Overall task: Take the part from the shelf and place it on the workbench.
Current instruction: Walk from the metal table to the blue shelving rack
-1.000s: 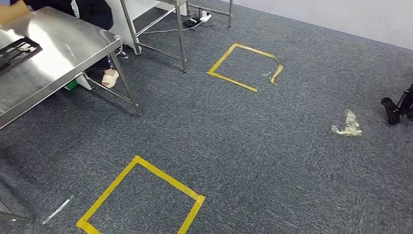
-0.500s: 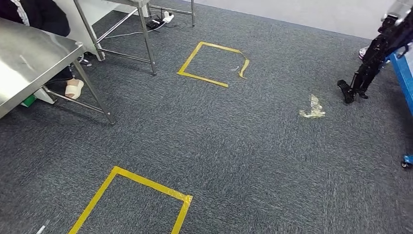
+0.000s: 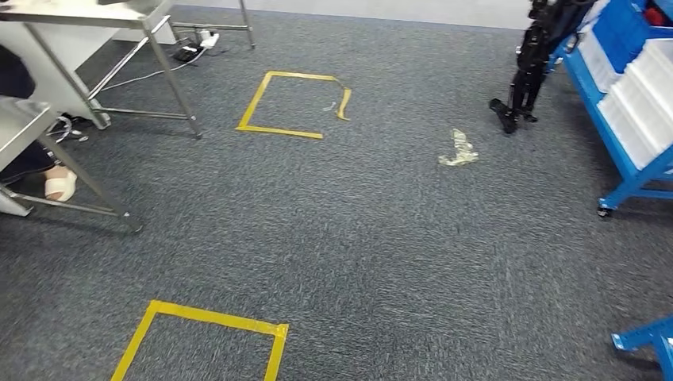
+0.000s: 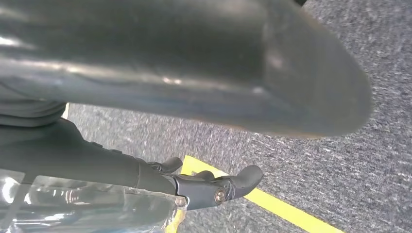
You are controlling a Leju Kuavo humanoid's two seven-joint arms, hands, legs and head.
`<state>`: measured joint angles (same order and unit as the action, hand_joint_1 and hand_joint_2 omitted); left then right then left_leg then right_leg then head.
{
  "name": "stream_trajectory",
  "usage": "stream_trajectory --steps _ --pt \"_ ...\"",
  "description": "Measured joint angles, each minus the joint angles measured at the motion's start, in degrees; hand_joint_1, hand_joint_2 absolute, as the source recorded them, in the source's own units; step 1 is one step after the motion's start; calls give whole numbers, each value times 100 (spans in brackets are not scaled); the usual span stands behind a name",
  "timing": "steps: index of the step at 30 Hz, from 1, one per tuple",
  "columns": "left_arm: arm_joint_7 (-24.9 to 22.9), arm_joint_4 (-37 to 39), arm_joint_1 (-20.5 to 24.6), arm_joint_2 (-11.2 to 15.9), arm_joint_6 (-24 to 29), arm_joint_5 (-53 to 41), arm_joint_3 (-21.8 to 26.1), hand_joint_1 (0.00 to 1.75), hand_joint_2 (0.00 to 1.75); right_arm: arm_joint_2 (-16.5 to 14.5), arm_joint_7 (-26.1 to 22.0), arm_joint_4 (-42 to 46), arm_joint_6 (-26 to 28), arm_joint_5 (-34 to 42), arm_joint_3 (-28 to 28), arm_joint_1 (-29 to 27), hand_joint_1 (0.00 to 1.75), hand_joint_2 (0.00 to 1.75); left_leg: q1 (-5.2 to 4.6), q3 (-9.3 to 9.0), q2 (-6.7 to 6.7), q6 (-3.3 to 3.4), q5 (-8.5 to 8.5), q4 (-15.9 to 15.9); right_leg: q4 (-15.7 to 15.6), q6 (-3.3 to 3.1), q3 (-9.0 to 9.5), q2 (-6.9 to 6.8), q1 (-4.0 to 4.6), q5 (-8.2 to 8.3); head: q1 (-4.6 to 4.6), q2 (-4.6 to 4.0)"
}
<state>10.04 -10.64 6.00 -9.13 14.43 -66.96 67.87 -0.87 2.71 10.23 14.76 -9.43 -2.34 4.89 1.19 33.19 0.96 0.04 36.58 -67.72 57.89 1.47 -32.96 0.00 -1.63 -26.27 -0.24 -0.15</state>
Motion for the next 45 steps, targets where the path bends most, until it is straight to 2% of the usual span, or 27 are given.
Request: stream_trajectory --steps 1,2,3,5,7,9,10,11,13,15,17,22,23,24,26,27,28,30,32,33,34,35,37,39,41,43,45 --pt "-16 0 -9 0 -8 -6 0 0 0 -4 0 0 2 3 1 1 0 0 -2 191 -64 6 148 -376 1 -20 -2 73 16 1 -1 0" --pt "-30 0 -16 0 -14 -10 0 0 0 -6 0 -1 3 5 1 -5 0 0 -3 316 -88 15 178 -589 3 -25 1 150 29 1 -2 0" --pt "-37 0 -19 -1 -19 -10 0 0 0 -5 0 -1 3 8 2 -14 0 0 -2 342 -102 27 80 -580 5 -24 8 230 37 1 -2 0" --pt "-43 0 -19 -1 -42 -10 -1 0 0 -1 -1 -2 1 8 3 -25 0 0 5 128 -190 64 -351 -13 8 -21 27 388 40 1 -3 0" --pt "-47 0 -17 2 -62 -3 -2 0 0 0 -3 -2 -8 0 3 -18 0 0 20 -131 -462 98 -662 637 24 4 16 525 59 5 -2 0" --pt "-50 0 -17 7 -68 19 -1 0 0 3 -4 -2 -17 -19 3 -10 0 0 -3 -206 -595 122 -717 856 28 70 -33 644 56 26 0 0" --pt "-49 0 -16 8 -70 30 -1 0 0 7 -4 -3 -18 -26 3 -11 0 0 -22 -208 -530 142 -732 871 18 115 -70 708 50 42 0 0" --pt "-45 0 -13 8 -72 35 0 0 0 12 -4 -3 -18 -33 3 -18 0 0 -30 -217 -462 179 -753 892 25 151 -100 700 35 48 0 0" --pt "-28 0 -6 5 -78 28 -1 0 0 15 -3 -4 -19 -34 3 -21 0 0 -26 -237 -316 257 -793 944 246 174 -243 453 53 -53 20 0" --pt "-14 0 -11 4 -82 7 -2 0 0 10 -2 -4 -20 -28 3 -7 0 0 -35 -244 -155 304 -800 963 881 142 -557 149 68 -327 47 0" --pt "-12 0 -21 4 -83 -8 -2 0 0 9 -2 -4 -21 -22 3 1 0 0 -45 -241 -49 320 -794 962 1382 123 -806 87 66 -523 55 0" --pt "-12 0 -22 4 -87 -11 -2 0 0 9 -2 -4 -20 -21 3 -11 0 0 -45 -240 14 319 -791 962 1552 142 -885 77 59 -557 56 0" --pt "-13 0 -20 2 -92 -15 -3 0 0 12 -3 -4 -19 -24 3 -26 0 0 -39 -251 102 302 -779 960 1268 200 -715 5 43 -440 59 0" --pt "-15 -1 -14 1 -96 -19 -3 0 0 11 -7 -4 -18 -28 3 -35 0 0 -49 -283 241 251 -752 963 908 217 -506 -86 49 -310 56 0" --pt "-20 -2 4 -5 -100 -26 -6 0 0 12 -14 -5 -16 -35 3 -57 0 0 -55 -361 486 117 -684 970 107 190 -63 -214 43 -38 46 0" --pt "-21 -2 12 -5 -100 -27 -7 0 0 10 -17 -6 -15 -36 3 -61 0 0 -55 -374 465 57 -619 927 27 112 -22 -187 41 -16 31 0" --pt "-21 -2 15 -8 -99 -27 -8 0 0 12 -16 -7 -15 -36 3 -66 0 0 -38 -325 347 31 -507 788 17 56 -19 -130 18 -5 17 0" --pt "-21 -2 3 -9 -100 -27 -8 0 0 12 -16 -7 -14 -36 3 -56 0 0 -20 -47 41 12 -132 160 10 -26 -12 -12 12 9 -8 0" --pt "-22 -2 -17 -10 -101 -27 -7 0 0 8 -17 -7 -14 -36 3 -54 0 0 -18 304 -83 13 152 -546 11 -56 -15 121 40 9 -11 0" --pt "-23 -2 -23 -11 -101 -27 -7 0 0 8 -17 -7 -14 -36 3 -62 0 0 -17 383 -100 18 134 -669 13 -56 -11 196 49 10 -11 0" --pt "-23 -2 -26 -11 -101 -27 -7 0 0 9 -17 -7 -14 -36 3 -69 0 0 -14 361 -113 27 5 -578 15 -55 -3 271 54 10 -11 0" --pt "-23 -2 -26 -11 -101 -27 -7 0 0 9 -17 -7 -14 -36 3 -73 0 0 -7 241 -154 40 -201 -292 18 -52 6 346 54 11 -12 0" --pt "-23 -2 -27 -7 -101 -27 -7 0 0 6 -17 -7 -14 -37 3 -66 0 0 13 -74 -398 71 -589 451 34 -34 10 487 71 12 -9 0" --pt "-23 -2 -26 -1 -101 -28 -7 0 0 0 -17 -7 -14 -38 3 -55 0 0 1 -215 -558 97 -719 832 46 18 -19 606 85 25 -5 0" --pt "-18 -2 -17 -1 -103 -29 -8 0 0 3 -17 -7 -13 -40 3 -62 0 0 -38 -230 -457 151 -736 882 31 97 -74 712 71 49 -4 0" --pt "-7 -2 -8 -7 -110 -29 -10 0 0 6 -16 -8 -10 -49 3 -70 0 0 -44 -268 -317 238 -786 940 164 120 -182 559 65 -21 4 0" --pt "4 -2 -13 -7 -116 -29 -10 0 0 1 -15 -9 -10 -56 3 -46 0 0 -40 -283 -147 292 -814 978 751 92 -474 238 69 -288 27 0"
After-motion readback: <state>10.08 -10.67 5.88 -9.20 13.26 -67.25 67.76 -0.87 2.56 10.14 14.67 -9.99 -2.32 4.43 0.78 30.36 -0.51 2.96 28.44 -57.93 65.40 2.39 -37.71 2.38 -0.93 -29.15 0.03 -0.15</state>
